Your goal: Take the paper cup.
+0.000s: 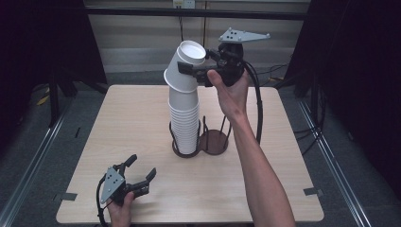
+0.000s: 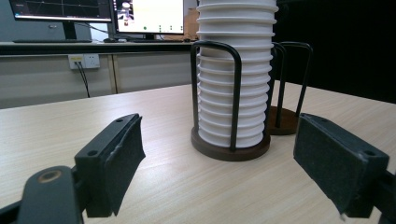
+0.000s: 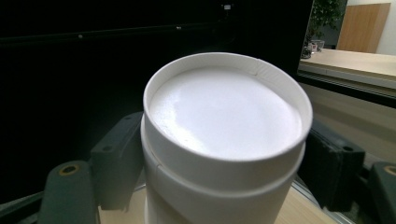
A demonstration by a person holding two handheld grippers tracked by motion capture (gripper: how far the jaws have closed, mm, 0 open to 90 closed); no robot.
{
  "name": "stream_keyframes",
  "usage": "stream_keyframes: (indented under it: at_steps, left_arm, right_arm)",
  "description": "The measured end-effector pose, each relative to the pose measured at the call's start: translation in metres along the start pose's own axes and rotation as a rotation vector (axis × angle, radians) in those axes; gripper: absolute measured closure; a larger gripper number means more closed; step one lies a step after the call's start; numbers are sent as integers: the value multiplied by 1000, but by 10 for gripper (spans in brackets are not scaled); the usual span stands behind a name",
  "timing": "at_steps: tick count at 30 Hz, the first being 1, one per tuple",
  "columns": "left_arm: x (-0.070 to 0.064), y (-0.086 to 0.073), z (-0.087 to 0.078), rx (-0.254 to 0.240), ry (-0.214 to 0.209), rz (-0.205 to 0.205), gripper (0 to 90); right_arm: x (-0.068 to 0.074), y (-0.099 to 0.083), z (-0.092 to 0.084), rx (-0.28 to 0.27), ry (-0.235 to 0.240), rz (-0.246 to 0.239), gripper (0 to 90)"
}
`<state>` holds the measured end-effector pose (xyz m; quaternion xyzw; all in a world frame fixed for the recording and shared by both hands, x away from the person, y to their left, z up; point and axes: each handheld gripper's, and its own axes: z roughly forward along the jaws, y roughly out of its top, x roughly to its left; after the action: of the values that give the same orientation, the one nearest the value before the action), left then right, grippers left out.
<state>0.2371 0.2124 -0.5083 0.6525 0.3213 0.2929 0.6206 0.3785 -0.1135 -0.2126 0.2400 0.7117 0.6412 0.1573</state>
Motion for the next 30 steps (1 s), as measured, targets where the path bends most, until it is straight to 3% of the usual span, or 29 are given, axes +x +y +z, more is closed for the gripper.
stream_keyframes:
  at_steps: [30]
  left_arm:
    - [0, 0, 0, 2, 2, 3, 158]
  right_arm:
    - [1, 3, -24, -113, 3, 38, 228]
